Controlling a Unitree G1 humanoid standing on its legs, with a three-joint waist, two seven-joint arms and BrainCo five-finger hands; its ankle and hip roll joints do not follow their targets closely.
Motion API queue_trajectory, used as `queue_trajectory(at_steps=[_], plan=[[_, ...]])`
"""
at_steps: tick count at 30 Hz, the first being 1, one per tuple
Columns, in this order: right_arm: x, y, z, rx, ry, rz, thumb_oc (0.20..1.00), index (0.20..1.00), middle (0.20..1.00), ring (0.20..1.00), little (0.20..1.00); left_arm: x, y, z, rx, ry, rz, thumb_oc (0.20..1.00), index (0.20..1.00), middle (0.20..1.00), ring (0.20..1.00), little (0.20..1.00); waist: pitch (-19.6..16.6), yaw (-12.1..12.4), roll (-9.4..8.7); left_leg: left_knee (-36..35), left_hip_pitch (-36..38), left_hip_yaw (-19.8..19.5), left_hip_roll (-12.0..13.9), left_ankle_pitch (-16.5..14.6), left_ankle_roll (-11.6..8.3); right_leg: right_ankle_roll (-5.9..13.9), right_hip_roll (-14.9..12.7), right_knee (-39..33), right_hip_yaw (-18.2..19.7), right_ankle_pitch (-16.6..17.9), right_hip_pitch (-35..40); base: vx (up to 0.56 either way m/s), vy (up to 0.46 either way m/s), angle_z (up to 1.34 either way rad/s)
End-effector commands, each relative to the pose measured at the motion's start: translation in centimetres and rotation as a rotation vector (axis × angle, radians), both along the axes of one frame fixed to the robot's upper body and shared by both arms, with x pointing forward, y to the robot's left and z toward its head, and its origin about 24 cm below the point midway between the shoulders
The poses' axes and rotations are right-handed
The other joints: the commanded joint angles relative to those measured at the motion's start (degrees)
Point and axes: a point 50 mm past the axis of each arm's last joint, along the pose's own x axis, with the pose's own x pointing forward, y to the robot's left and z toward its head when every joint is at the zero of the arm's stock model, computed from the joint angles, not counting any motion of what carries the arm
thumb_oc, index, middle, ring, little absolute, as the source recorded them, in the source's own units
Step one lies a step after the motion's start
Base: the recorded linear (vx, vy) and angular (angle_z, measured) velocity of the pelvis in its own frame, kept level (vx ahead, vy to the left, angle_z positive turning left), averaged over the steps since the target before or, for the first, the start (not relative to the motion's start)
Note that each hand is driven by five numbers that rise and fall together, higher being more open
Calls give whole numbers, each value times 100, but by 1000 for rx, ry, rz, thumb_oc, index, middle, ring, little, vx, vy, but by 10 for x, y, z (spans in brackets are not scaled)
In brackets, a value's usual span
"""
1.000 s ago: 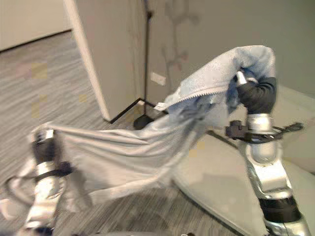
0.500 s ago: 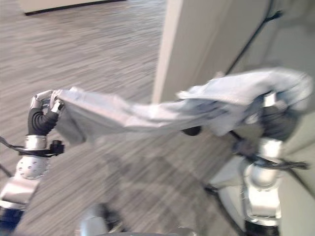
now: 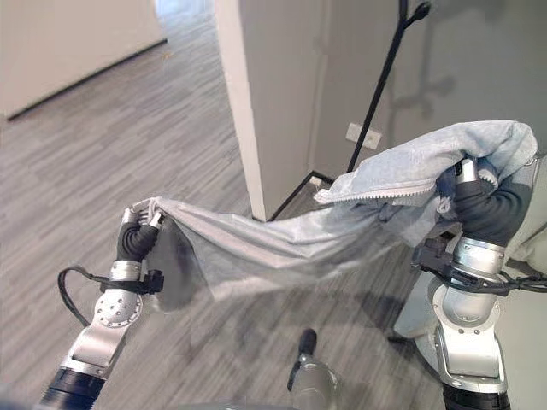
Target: Hang the clothes on the sofa on the clothes rack.
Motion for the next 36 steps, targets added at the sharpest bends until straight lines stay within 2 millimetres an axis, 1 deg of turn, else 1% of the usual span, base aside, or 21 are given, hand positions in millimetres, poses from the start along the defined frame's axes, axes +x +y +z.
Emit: queue_trajectory(at_steps=[1,3,4,5,8,9,10,11,12,16,17,19,21,22,23,24,26,28,31,32,36], plan=[[-14,2,35,-90,-204,-39,200,200,200,200,200,11,2,36,18,-167,-55,200,200,200,200,200,13,-171,-252,1307,-148,-294,523,284,-635,710,118,-563,126,-269,848,352,-361,-64],[-15,3,41,-122,-238,-69,200,200,200,200,200,13,2,40,58,-180,-63,200,200,200,200,200,73,-30,-304,2534,-523,-569,940,1004,-1041,485,421,-857,348,-502,1225,295,-305,-65],[-13,3,44,-135,-252,-90,200,200,200,200,200,16,-1,44,72,-196,-76,200,200,200,200,200,115,51,-418,2958,-831,-775,1058,1043,-1063,373,488,-984,464,-580,1397,304,-282,-86],[-12,4,46,-152,-256,-105,200,200,200,200,200,19,-5,47,70,-211,-84,200,200,200,200,200,137,83,-499,3065,-1061,-889,1108,847,-967,343,508,-1061,556,-613,1514,268,-186,-105],[-5,8,48,-196,-248,-124,200,200,200,200,200,24,-9,50,59,-231,-77,200,200,200,200,200,120,212,-605,2366,-1499,-1070,979,237,-600,481,427,-1106,943,-585,1692,255,60,-114],[6,7,47,-195,-221,-149,200,200,200,200,200,26,-11,55,85,-254,-71,200,200,200,200,200,127,407,-639,1473,-1855,-1364,935,596,-424,512,417,-1107,1122,-570,1782,245,114,-110],[7,7,47,-196,-223,-150,200,200,200,200,200,26,-11,55,86,-257,-70,200,200,200,200,200,107,407,-656,1277,-1802,-1337,866,722,-418,508,390,-1105,1132,-558,1746,411,52,-112],[15,-1,46,-217,-200,-248,200,200,200,200,200,29,-12,58,94,-266,-66,200,200,200,200,200,85,649,-680,456,-2082,-1817,910,1272,-495,493,527,-1119,1300,-681,1982,510,-64,-107],[25,-13,45,-192,-181,-340,200,200,200,200,200,33,-18,64,117,-293,-66,200,200,200,200,200,56,808,-712,-67,-2177,-1853,974,1582,-541,457,648,-1099,1342,-830,2208,664,-74,-79],[38,-25,51,-201,-177,-451,200,200,200,200,200,35,-23,63,138,-283,-77,200,200,200,200,200,-84,950,-616,-79,-1997,-1631,938,1556,-395,383,881,-807,1479,-1209,2462,399,2,-35],[50,-41,51,-189,-144,-559,200,200,200,200,200,38,-28,66,150,-295,-90,200,200,200,200,200,-160,1069,-666,48,-1980,-1676,759,1490,-281,356,854,-506,1480,-1395,2587,363,51,-49],[69,-48,59,-123,-129,-599,200,200,200,200,200,43,-34,73,158,-318,-105,200,200,200,200,200,-227,1208,-765,144,-1806,-1538,562,1222,-184,556,698,91,1396,-1366,2540,433,76,-72],[80,-47,69,-95,-127,-598,200,200,200,200,200,47,-38,84,174,-358,-103,200,200,200,200,200,-210,1245,-766,184,-1565,-1312,388,1001,0,902,372,912,1172,-1027,2301,246,115,-69],[81,-46,72,-92,-134,-595,200,200,200,200,200,49,-37,87,174,-364,-97,200,200,200,200,200,-164,1244,-775,177,-1556,-1281,336,968,48,965,298,1055,1212,-1068,2229,182,117,-43],[84,-48,77,-91,-135,-611,200,200,200,200,200,51,-41,94,198,-392,-105,200,200,200,200,200,-179,1248,-751,195,-1453,-1242,281,886,118,1109,147,1466,1070,-806,2091,220,217,-17],[91,-49,94,-123,-152,-658,200,200,200,200,200,61,-45,113,251,-452,-87,200,200,200,200,200,-84,1199,-693,226,-1249,-1143,77,663,335,1430,-226,2563,965,-362,1666,278,236,0],[93,-47,105,-101,-172,-657,200,200,200,200,200,68,-41,133,279,-510,-29,200,200,200,200,200,-42,1137,-612,187,-959,-1024,-36,517,447,1502,-561,3178,797,-114,1309,219,171,38],[90,-53,119,-138,-189,-712,200,200,200,200,200,71,-41,151,316,-564,-8,200,200,200,200,200,-57,1146,-571,83,-788,-1070,-128,463,439,1448,-852,2944,630,-318,1226,179,26,21],[78,-67,149,-174,-245,-800,200,200,200,200,200,72,-48,176,344,-652,-16,200,200,200,200,200,-71,1043,-432,-108,-679,-1306,-125,508,290,1170,-895,2109,569,-780,1103,144,-128,12],[74,-73,156,-190,-249,-836,200,200,200,200,200,72,-51,181,357,-670,-22,200,200,200,200,200,-104,986,-405,-131,-655,-1364,-89,494,221,1157,-921,1655,652,-728,1064,133,-245,37],[52,-91,178,-265,-268,-960,200,200,200,200,200,71,-55,194,391,-714,-21,200,200,200,200,200,-166,769,-373,-111,-639,-1432,56,522,79,1257,-981,333,1228,40,1085,89,-247,37]])
